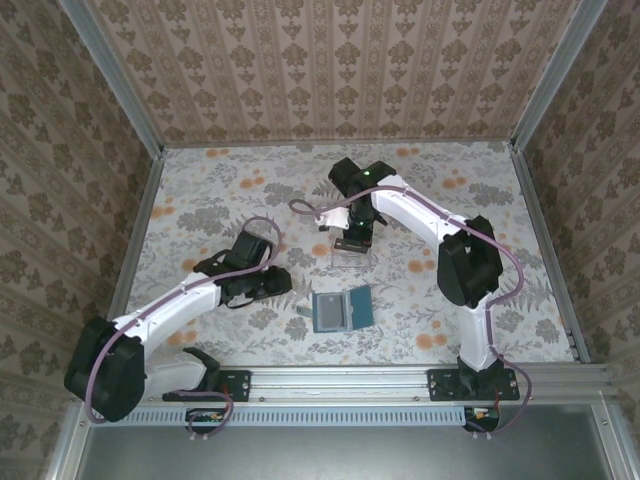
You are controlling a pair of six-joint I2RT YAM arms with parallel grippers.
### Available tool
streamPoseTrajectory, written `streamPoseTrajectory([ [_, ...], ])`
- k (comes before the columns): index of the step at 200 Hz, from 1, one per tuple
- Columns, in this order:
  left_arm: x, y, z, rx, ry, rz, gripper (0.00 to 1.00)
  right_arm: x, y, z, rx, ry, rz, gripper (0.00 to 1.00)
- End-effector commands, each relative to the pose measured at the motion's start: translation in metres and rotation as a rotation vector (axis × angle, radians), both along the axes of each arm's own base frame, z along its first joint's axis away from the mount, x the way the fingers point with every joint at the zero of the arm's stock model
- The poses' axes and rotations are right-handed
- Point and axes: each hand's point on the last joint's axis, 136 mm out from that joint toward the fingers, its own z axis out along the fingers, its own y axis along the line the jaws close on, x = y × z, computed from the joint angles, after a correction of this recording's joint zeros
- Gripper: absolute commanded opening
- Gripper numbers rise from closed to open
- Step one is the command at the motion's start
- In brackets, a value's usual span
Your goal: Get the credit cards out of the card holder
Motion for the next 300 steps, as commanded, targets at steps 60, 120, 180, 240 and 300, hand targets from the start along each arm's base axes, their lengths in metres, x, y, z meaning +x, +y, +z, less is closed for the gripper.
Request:
streamPoseTrajectory([
  [60, -0.005, 0.004, -0.003, -0.003, 0.026, -0.009, 0.35, -0.005, -0.007, -0.014, -0.077, 0.09, 0.148, 0.0],
  [120, -0.003, 0.006, -0.005, -0.003, 0.032, 0.003, 0.36, -0.015, -0.003, -0.035, -0.062, 0.182, 0.152, 0.0],
  [180, -0.002, 0.008, -0.006, 0.008, 0.041, 0.005, 0.36, -0.012, 0.0, -0.037, -0.032, 0.208, 0.123, 0.13],
  [240, 0.002, 0.006, -0.002, 0.01, 0.036, 0.005, 0.36, 0.022, -0.004, -0.012, -0.04, 0.027, 0.097, 0.17],
  [300, 0.002, 0.005, 0.0, 0.005, 0.036, 0.01, 0.36, 0.032, -0.001, -0.021, -0.03, -0.018, 0.081, 0.14],
])
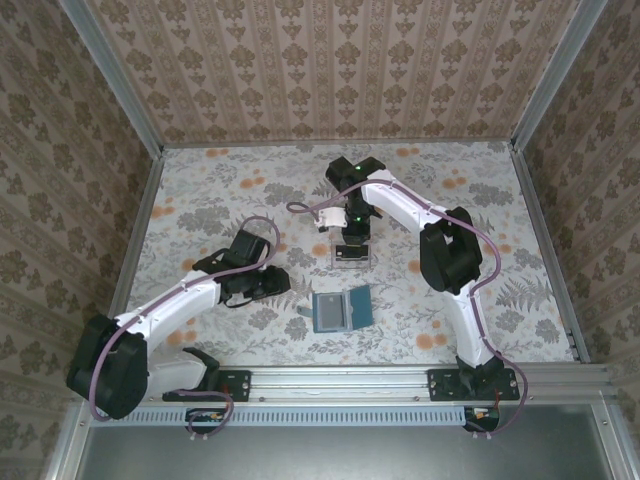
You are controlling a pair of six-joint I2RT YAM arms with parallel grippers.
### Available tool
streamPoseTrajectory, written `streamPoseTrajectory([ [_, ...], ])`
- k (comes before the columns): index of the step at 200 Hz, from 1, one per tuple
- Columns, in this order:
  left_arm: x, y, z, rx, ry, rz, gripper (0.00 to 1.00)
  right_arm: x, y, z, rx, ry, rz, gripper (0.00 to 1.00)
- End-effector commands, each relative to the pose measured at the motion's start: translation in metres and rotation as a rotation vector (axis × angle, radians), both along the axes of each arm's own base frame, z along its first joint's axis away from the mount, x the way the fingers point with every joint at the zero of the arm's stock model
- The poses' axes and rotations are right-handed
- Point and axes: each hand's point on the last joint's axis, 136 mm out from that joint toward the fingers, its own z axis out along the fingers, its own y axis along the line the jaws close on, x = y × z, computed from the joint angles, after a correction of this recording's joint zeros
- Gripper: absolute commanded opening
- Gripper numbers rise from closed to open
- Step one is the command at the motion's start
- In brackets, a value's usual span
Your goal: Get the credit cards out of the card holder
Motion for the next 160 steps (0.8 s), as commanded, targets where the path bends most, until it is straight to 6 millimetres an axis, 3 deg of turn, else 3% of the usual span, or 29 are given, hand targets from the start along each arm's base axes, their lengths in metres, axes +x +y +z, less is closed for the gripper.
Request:
streamPoseTrajectory([
  [1, 0.002, -0.001, 0.006, -0.002, 0.004, -0.005, 0.37, 0.007, 0.0, 0.012, 0.018, -0.062, -0.011, 0.13],
  [36, 0.001, -0.002, 0.007, -0.004, 0.006, -0.01, 0.37, 0.0, 0.0, -0.003, 0.008, -0.04, -0.008, 0.11],
  [69, 0.002, -0.003, 0.01, -0.005, 0.003, -0.011, 0.37, -0.003, -0.001, -0.003, 0.007, -0.033, -0.013, 0.11],
  [120, 0.005, -0.007, 0.019, -0.012, -0.017, -0.019, 0.37, 0.008, 0.001, 0.024, 0.037, -0.131, -0.045, 0.13],
  [160, 0.007, -0.023, 0.035, -0.026, -0.055, -0.056, 0.36, 0.011, 0.004, 0.05, 0.106, -0.193, -0.17, 0.15],
])
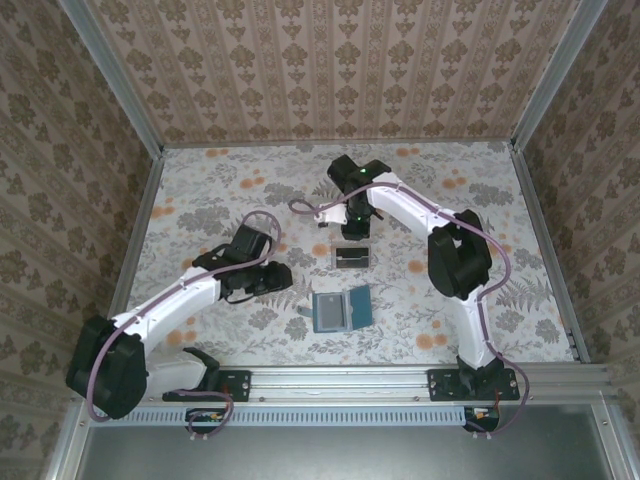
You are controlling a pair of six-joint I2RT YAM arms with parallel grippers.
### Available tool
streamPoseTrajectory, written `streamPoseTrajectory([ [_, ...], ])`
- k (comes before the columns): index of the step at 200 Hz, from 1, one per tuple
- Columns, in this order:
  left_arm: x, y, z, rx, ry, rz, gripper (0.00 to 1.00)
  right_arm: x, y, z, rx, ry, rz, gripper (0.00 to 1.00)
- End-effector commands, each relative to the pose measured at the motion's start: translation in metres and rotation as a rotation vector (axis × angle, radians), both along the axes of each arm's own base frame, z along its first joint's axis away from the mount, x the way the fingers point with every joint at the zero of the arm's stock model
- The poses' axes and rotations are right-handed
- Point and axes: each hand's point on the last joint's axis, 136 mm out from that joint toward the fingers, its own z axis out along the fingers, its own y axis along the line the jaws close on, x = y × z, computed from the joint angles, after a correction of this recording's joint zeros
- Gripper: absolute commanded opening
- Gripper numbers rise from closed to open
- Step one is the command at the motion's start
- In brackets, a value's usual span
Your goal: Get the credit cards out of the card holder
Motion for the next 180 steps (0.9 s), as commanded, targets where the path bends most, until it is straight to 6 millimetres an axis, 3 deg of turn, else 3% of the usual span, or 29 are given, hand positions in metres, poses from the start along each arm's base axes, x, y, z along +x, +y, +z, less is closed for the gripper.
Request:
streamPoseTrajectory([
  [1, 0.003, -0.012, 0.016, -0.012, -0.031, -0.03, 0.36, 0.001, 0.001, 0.03, 0.058, -0.071, -0.098, 0.15],
  [51, -0.002, -0.043, 0.013, -0.021, -0.026, -0.105, 0.32, -0.01, -0.001, 0.05, 0.234, -0.098, -0.413, 0.2],
  [98, -0.021, -0.071, -0.01, 0.009, 0.034, -0.201, 0.25, -0.032, -0.017, 0.054, 0.387, -0.063, -0.782, 0.21],
  [136, -0.033, -0.067, -0.032, 0.068, 0.072, -0.215, 0.18, -0.062, -0.019, 0.043, 0.495, 0.078, -1.015, 0.2],
  [180, -0.042, -0.055, -0.05, 0.102, 0.108, -0.199, 0.14, -0.095, -0.007, 0.031, 0.603, 0.29, -1.162, 0.18],
])
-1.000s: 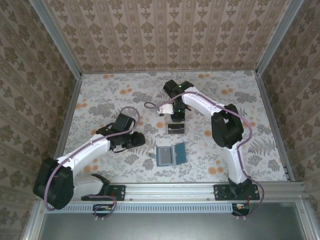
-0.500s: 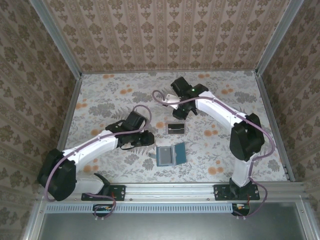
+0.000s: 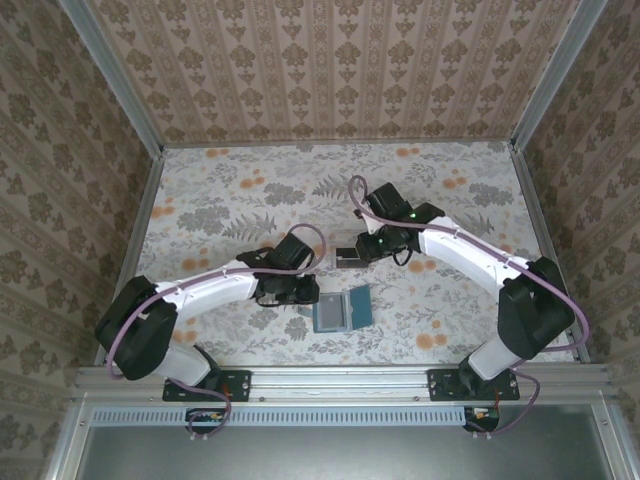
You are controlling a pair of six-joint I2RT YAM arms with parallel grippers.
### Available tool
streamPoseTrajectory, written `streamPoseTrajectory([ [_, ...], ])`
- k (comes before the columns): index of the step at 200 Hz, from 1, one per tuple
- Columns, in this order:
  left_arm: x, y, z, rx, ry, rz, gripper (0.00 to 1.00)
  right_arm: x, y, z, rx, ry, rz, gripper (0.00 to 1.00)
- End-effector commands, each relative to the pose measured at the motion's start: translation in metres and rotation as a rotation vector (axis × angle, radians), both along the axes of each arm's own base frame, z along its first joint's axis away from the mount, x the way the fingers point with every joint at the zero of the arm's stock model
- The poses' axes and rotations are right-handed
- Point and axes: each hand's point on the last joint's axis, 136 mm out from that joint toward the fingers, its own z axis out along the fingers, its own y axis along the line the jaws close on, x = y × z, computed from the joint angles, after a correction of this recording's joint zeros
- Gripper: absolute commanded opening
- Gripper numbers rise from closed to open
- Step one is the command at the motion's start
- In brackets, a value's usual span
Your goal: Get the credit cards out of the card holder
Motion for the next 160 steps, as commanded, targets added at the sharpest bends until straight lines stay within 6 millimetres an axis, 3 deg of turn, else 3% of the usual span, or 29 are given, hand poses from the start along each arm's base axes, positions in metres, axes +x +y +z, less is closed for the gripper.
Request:
streamPoseTrajectory([
  [1, -0.007, 0.009, -0.014, 0.037, 0.025, 0.015, 0.14, -0.015, 0.017, 0.008, 0.18, 0.096, -0.118, 0.18],
  [53, -0.014, 0.016, -0.027, 0.064, 0.052, 0.011, 0.12, -0.045, 0.034, -0.002, 0.297, 0.263, -0.179, 0.17],
  [98, -0.017, 0.027, -0.036, 0.08, 0.07, 0.016, 0.1, -0.07, 0.052, -0.022, 0.306, 0.379, -0.164, 0.18],
  [160, -0.023, 0.033, -0.042, 0.076, 0.076, 0.005, 0.1, -0.087, 0.078, -0.036, 0.283, 0.415, -0.127, 0.19],
])
